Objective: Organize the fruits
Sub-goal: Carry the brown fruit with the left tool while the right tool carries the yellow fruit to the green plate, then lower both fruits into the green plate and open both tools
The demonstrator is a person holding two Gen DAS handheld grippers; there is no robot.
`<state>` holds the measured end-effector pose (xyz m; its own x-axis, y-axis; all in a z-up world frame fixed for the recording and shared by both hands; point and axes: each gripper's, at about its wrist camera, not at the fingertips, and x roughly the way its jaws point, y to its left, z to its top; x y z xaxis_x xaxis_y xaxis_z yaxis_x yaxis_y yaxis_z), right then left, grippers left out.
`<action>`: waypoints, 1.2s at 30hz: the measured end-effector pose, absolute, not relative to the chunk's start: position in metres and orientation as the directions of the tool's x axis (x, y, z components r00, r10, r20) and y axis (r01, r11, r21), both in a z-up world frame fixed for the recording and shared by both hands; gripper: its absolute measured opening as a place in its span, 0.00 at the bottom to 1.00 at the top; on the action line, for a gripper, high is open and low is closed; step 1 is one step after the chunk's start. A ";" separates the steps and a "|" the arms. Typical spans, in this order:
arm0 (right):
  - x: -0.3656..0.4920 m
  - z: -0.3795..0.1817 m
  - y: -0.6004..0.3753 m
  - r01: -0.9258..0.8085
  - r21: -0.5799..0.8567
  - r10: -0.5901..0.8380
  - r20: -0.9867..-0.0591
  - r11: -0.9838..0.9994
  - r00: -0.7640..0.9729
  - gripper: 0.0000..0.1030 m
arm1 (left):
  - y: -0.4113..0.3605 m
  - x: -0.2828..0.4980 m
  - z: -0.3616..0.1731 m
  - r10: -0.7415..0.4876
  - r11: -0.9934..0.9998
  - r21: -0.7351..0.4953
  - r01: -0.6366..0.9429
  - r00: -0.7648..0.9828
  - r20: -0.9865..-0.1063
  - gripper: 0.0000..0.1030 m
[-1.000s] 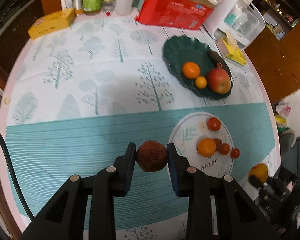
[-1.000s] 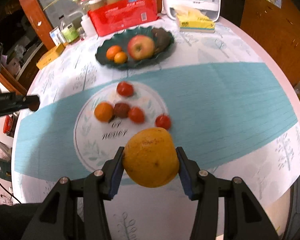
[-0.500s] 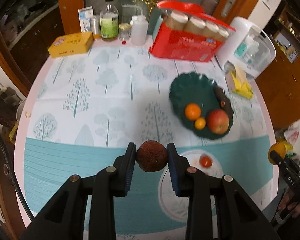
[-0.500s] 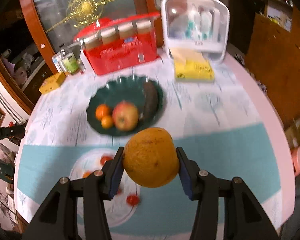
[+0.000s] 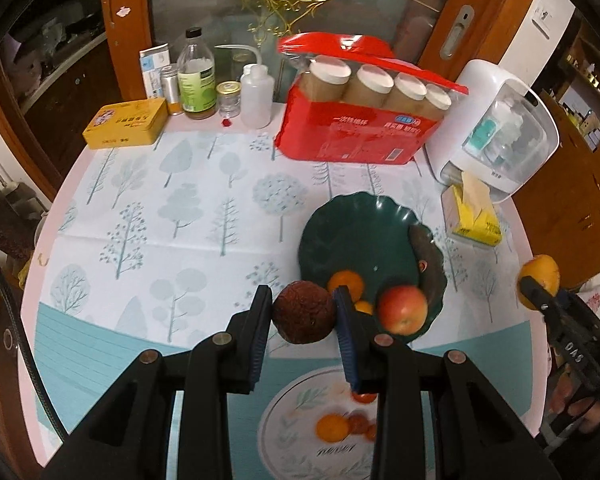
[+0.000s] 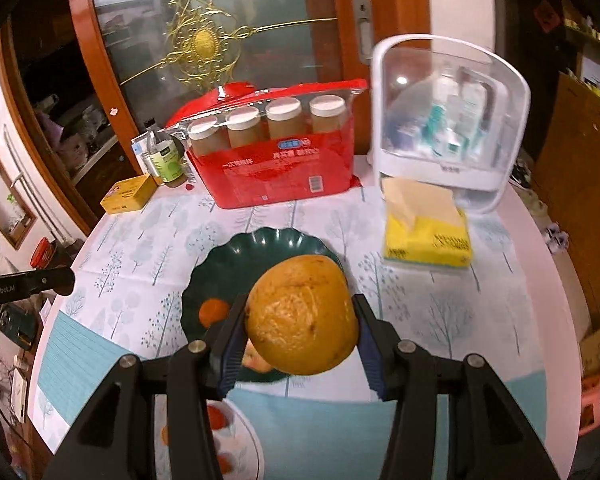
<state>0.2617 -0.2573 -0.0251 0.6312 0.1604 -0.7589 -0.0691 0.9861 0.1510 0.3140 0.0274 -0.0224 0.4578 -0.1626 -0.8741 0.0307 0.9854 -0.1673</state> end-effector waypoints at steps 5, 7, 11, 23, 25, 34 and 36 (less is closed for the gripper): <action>0.286 -0.043 -0.249 -0.133 0.163 0.210 -0.756 0.978 0.620 0.49 | 0.005 0.335 -0.037 -0.159 0.986 -0.168 0.020 0.445 -0.881 0.29; 0.294 -0.053 -0.247 -0.148 0.185 0.237 -0.756 0.971 0.610 0.49 | -0.002 0.341 -0.044 -0.158 0.986 -0.167 0.017 0.438 -0.885 0.29; 0.308 -0.077 -0.242 -0.186 0.228 0.295 -0.758 0.956 0.582 0.49 | -0.014 0.356 -0.065 -0.185 0.981 -0.192 0.024 0.418 -0.890 0.29; 0.331 -0.129 -0.229 -0.254 0.295 0.387 -0.760 0.921 0.521 0.49 | -0.047 0.383 -0.133 -0.280 0.960 -0.271 0.074 0.348 -0.895 0.29; 0.333 -0.134 -0.227 -0.249 0.309 0.396 -0.764 0.918 0.510 0.49 | -0.052 0.385 -0.139 -0.291 0.957 -0.279 0.084 0.340 -0.894 0.29; 0.336 -0.148 -0.227 -0.228 0.313 0.387 -0.783 0.922 0.487 0.50 | -0.063 0.388 -0.145 -0.304 0.953 -0.280 0.118 0.337 -0.891 0.35; 0.335 -0.147 -0.228 -0.224 0.315 0.386 -0.782 0.922 0.490 0.51 | -0.062 0.385 -0.142 -0.307 0.952 -0.283 0.118 0.349 -0.885 0.55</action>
